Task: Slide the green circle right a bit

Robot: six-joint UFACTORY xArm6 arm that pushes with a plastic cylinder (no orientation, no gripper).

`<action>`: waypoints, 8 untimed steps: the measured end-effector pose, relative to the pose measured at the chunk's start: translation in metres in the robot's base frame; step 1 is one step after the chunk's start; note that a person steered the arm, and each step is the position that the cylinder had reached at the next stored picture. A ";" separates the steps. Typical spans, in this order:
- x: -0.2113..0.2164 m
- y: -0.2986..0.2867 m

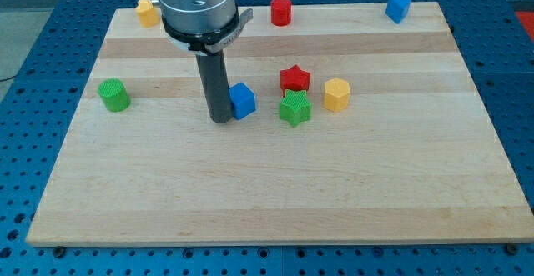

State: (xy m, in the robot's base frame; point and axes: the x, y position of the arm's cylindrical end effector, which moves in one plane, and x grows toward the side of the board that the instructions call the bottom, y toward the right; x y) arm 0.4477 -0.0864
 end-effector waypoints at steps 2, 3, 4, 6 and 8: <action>0.049 -0.140; 0.028 -0.216; -0.017 -0.217; -0.051 -0.184; -0.008 -0.175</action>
State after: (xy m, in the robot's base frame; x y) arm 0.4393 -0.2611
